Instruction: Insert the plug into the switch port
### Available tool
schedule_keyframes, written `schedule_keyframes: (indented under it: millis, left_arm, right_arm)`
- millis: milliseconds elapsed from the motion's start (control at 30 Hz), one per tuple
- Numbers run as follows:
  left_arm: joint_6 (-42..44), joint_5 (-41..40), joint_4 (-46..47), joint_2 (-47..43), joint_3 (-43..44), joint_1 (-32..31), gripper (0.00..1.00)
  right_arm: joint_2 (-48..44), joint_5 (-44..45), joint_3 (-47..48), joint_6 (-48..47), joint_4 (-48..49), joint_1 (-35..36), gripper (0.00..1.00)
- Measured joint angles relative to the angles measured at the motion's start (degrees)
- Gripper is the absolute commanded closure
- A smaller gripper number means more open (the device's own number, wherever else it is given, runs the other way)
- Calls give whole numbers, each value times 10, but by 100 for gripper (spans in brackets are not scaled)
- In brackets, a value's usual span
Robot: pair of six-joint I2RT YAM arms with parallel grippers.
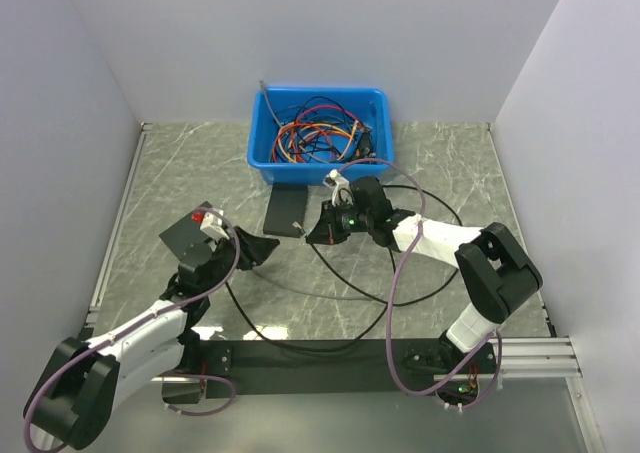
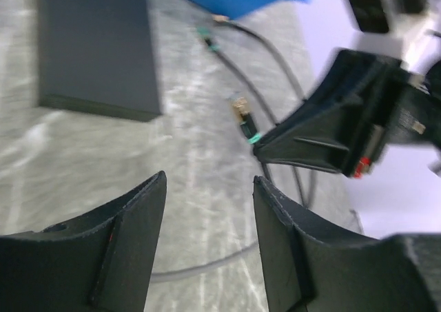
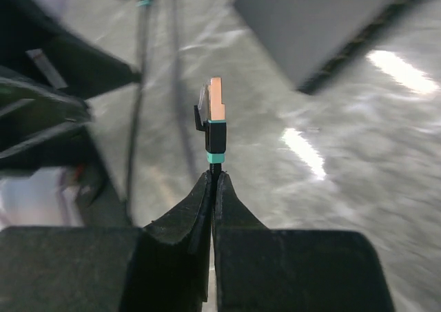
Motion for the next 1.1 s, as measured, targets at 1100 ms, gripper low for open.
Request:
schedule_keyframes:
  millis: [1100]
  left_arm:
    - [-7,16,241,-94,-60,-25,40]
  right_arm:
    - [11,-209,-9,97,136,29,100]
